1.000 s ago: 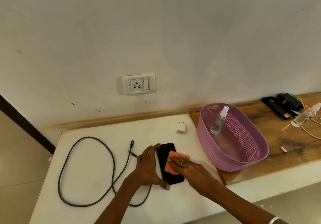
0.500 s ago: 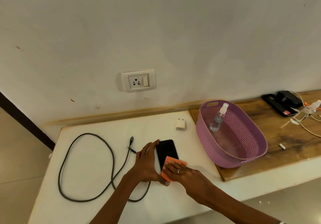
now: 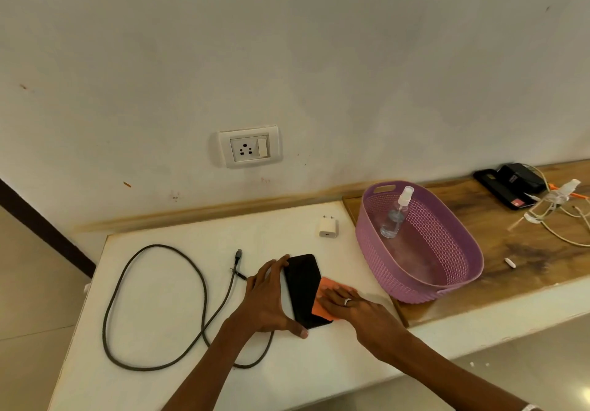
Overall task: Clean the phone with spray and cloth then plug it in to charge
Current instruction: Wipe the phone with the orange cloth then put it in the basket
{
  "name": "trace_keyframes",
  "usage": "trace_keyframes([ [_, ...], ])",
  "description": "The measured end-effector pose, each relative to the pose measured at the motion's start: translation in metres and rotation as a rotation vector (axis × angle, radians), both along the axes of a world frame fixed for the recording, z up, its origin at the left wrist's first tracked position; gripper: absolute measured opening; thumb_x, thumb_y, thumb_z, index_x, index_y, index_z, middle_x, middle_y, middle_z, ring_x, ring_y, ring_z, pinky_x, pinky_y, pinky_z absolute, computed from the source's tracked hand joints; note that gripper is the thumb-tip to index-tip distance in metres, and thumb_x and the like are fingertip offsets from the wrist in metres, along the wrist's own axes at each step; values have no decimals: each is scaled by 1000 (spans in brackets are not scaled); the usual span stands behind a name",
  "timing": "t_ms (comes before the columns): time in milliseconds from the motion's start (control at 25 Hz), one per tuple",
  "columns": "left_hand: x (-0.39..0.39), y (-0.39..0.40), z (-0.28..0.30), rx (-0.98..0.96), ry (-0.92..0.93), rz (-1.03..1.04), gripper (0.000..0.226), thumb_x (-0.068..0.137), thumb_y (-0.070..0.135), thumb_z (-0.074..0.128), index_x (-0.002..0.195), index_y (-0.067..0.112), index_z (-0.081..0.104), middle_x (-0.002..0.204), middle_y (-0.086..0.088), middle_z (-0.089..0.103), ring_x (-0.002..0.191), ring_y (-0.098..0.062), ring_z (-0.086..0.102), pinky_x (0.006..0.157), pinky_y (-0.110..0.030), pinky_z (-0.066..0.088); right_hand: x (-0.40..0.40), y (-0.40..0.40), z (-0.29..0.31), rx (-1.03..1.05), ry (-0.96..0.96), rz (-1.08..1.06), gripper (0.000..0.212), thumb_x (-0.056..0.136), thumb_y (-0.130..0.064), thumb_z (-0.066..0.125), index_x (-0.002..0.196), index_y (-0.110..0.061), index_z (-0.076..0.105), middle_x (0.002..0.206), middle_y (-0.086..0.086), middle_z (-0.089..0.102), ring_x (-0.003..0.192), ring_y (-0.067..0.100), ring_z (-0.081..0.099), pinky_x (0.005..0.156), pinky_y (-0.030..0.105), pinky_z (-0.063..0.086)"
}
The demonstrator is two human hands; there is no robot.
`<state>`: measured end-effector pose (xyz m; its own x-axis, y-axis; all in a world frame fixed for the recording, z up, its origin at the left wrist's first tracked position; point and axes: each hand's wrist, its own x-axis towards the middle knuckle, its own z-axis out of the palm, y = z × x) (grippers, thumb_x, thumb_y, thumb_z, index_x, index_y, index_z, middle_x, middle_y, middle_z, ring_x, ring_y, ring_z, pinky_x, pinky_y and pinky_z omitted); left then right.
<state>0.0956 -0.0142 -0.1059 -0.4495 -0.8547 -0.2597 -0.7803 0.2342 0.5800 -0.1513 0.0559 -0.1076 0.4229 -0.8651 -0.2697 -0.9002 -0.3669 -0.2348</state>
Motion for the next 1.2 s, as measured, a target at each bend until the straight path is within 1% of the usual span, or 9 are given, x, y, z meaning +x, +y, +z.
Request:
trace_keyframes([
  [200, 2, 1, 0, -3, 24, 24, 153, 29, 79, 79, 149, 38, -6, 158, 9, 11, 148, -17, 14, 122, -43, 15, 3, 20, -16, 89, 92, 110, 84, 93, 2, 46, 151, -31, -5, 161, -6, -11, 150, 21, 0, 116, 39, 24],
  [440, 4, 0, -2, 6, 64, 31, 154, 28, 76, 82, 149, 41, -5, 159, 9, 10, 149, -18, 13, 122, -44, 16, 20, 12, -26, 233, 158, 167, 79, 97, -19, 52, 151, -23, -5, 155, 0, -24, 149, 20, -12, 120, 42, 2],
  [560, 3, 0, -2, 3, 66, 22, 153, 28, 75, 83, 148, 45, -8, 159, 9, 9, 150, -18, 10, 123, -45, 13, 28, 5, -21, 254, 72, 174, 65, 101, -41, 34, 148, -32, -9, 157, -15, -16, 149, 17, -10, 120, 39, -4],
  [640, 2, -1, -3, 5, 60, 13, 154, 29, 75, 82, 147, 46, -11, 161, 8, 7, 151, -20, 7, 122, -47, 11, 23, 7, -14, 205, -32, 123, 68, 101, -21, 43, 144, -38, -8, 160, -13, -7, 149, 12, -3, 120, 32, 1],
  [760, 1, -2, -4, 3, 53, -1, 154, 31, 74, 83, 149, 41, -10, 161, 7, 6, 151, -20, 7, 122, -47, 9, 14, 8, -3, 121, -60, 170, 74, 95, -1, 52, 149, -37, 17, 160, -12, 4, 143, 5, 0, 117, 25, 8],
  [920, 1, -4, -5, -8, 42, -21, 151, 36, 71, 84, 151, 32, -5, 159, 5, 11, 149, -19, 13, 121, -42, 12, 19, -8, 10, 122, -109, 177, 61, 98, -2, 45, 150, -25, 23, 160, -6, 5, 146, 6, 4, 117, 20, 5],
  [1000, 1, -4, -4, -12, 36, -31, 153, 36, 73, 84, 152, 29, -6, 159, 3, 10, 149, -20, 12, 121, -43, 13, 26, -19, 15, 113, -185, 120, 58, 98, -6, 48, 149, -21, 26, 160, -4, 12, 147, 9, 9, 117, 19, 10],
  [1120, 1, -2, -5, -18, 26, -44, 156, 33, 78, 80, 150, 34, -12, 160, 7, 5, 150, -21, 7, 121, -42, 8, 38, -41, 17, -5, -201, 136, 59, 94, -4, 52, 146, -26, 36, 159, -8, 23, 147, 7, 12, 119, 24, 16],
  [1200, 1, -2, -6, -42, 16, -51, 157, 31, 80, 79, 149, 35, -15, 159, 10, 1, 150, -20, 3, 121, -43, 7, 46, -56, 18, -19, -195, 100, 59, 95, -5, 53, 147, -26, 35, 159, -9, 23, 147, 6, 12, 120, 24, 16],
])
